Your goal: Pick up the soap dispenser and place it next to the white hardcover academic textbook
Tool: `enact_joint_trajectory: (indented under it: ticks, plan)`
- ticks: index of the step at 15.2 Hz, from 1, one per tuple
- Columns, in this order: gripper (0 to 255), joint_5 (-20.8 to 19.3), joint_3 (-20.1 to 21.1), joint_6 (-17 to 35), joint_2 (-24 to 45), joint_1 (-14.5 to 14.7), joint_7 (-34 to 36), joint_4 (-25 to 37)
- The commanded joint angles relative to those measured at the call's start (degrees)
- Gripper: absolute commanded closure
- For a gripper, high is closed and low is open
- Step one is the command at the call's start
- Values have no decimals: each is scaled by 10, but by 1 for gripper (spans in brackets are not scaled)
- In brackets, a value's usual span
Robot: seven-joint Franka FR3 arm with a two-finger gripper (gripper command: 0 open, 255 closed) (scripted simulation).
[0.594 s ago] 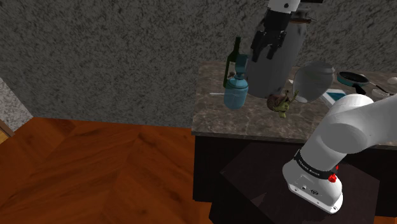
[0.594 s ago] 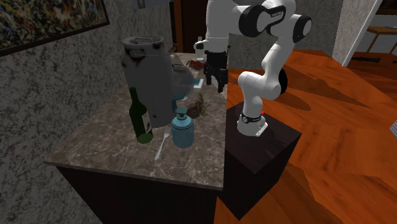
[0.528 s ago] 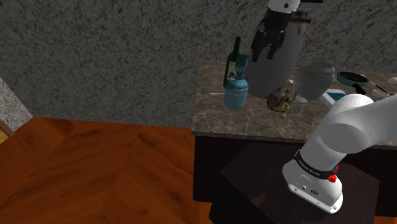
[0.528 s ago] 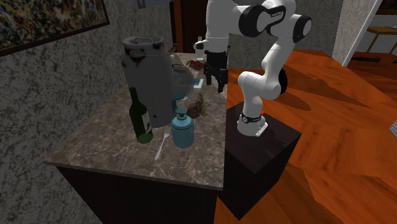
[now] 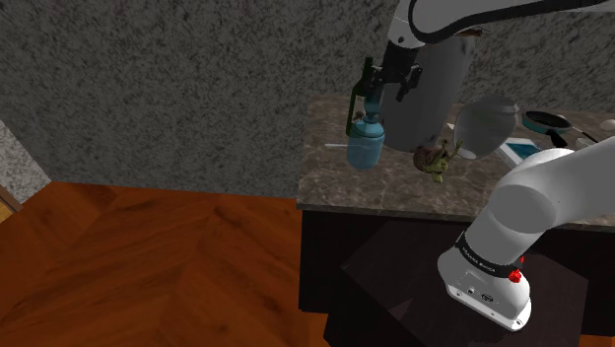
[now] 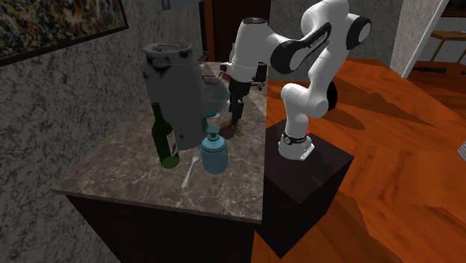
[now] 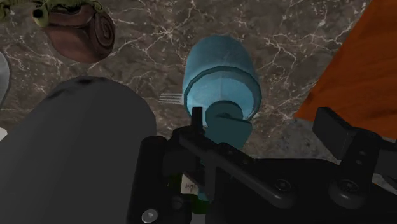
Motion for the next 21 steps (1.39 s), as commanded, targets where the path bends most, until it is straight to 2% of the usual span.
enact_joint_trajectory:
  ticks: [1,3,11,18,19,21]
  plan:
    - [0,-21,26,53,25,-30,77,-8]
    - [0,-44,48,92,51,-60,142,-9]
    - [0,-56,48,157,87,-70,149,-39]
    - [0,-56,47,157,87,-70,149,-39]
    - [255,-56,47,157,87,-70,149,-39]
    - [255,-56,47,157,87,-70,149,-39]
